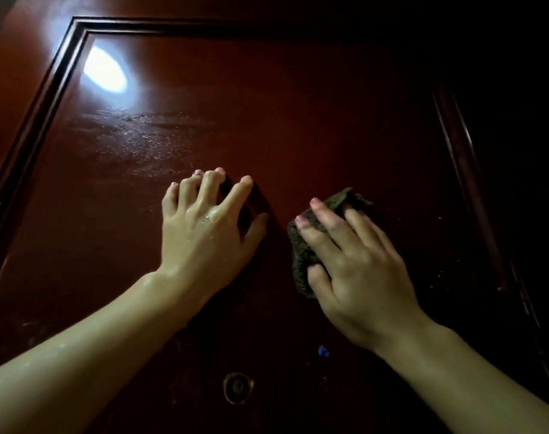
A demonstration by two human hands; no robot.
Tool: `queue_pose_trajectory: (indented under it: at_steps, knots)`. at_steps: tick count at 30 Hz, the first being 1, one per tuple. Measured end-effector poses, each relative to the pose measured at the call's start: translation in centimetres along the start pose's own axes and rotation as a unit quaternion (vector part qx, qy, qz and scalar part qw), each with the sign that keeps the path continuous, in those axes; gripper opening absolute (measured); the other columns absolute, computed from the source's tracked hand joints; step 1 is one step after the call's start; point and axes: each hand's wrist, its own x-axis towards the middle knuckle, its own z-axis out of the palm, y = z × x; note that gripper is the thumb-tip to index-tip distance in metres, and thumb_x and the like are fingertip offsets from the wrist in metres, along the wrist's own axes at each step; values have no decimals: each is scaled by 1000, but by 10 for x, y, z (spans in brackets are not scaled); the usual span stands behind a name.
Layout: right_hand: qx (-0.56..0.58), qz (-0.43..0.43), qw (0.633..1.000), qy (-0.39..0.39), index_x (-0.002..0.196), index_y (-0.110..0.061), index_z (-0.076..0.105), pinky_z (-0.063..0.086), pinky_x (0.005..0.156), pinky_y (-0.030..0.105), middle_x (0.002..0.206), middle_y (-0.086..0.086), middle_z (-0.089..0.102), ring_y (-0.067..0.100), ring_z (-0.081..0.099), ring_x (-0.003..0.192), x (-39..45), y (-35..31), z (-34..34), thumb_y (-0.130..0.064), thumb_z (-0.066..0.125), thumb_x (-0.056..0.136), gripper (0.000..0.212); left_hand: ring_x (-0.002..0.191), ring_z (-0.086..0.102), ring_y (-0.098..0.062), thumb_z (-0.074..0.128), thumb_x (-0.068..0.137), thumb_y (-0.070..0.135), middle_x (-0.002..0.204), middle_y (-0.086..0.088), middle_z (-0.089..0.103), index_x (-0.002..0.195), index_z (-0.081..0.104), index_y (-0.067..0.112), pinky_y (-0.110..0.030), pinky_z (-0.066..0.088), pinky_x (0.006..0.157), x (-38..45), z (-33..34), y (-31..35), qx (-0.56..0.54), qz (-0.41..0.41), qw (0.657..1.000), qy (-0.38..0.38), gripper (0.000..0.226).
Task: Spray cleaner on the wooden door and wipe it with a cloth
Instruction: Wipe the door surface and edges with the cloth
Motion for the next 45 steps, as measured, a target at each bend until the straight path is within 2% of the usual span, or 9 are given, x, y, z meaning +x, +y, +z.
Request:
queue_pose_trajectory:
  at_steps: [8,10,15,18,22,28,35,42,45]
  knots:
    - [-22,251,967,28,143,-17,40,29,109,50,155,3,30,30,30,139,-17,82,-15,-39,26,86,63,126,41,-42,39,84,60,136,-16,49,132,53,24,-61,29,104,1,5,14,-10,-19,1000,2,62]
    - [-8,225,974,33,142,-18,43,32,108,49,153,3,34,33,35,136,-15,60,-14,-37,31,85,61,127,40,-42,38,84,62,137,-16,48,133,52,24,-62,28,104,4,6,20,-11,-19,1000,0,63]
    - [16,-21,1000,1,135,-22,51,33,109,46,147,2,45,31,45,129,-51,28,-7,-34,44,79,58,127,39,-42,43,83,62,138,-16,47,133,52,25,-62,27,105,7,7,30,-23,-22,1000,0,63]
    - [-23,65,997,16,137,-22,49,38,104,47,147,3,43,34,46,128,-44,77,-14,-37,39,79,61,128,39,-41,41,83,62,139,-16,47,133,51,25,-62,28,105,8,6,36,-28,-5,1000,-6,63]
    - [14,169,986,-2,145,-21,37,19,113,35,155,0,28,25,27,141,-30,115,-25,-42,26,83,67,129,40,-43,41,83,62,138,-18,48,132,51,23,-63,28,105,9,8,52,-27,3,1000,-3,64]
    - [35,-104,991,-75,134,-26,44,32,110,45,149,-2,40,28,43,130,-71,103,-25,-32,45,79,56,130,41,-42,43,85,65,139,-17,47,133,50,23,-62,29,105,14,11,81,-17,36,999,-9,65]
    - [40,90,995,-29,141,-26,39,19,114,36,158,-4,21,23,23,143,-22,135,-31,-55,23,87,64,135,35,-41,32,83,70,143,-14,44,137,46,26,-63,25,108,14,12,97,-15,30,999,-36,71]
    - [71,-35,996,-36,126,-26,50,33,107,39,152,-1,36,26,45,132,-96,125,-30,-42,40,92,39,136,33,-40,34,84,69,145,-15,42,139,45,25,-61,24,110,9,13,97,-14,30,999,-38,72]
    - [23,33,999,-12,131,-23,52,26,111,36,151,4,36,28,45,132,-61,136,-32,-41,35,91,47,139,30,-38,29,84,71,148,-13,39,140,43,26,-60,22,111,6,13,99,-21,21,999,-40,73]
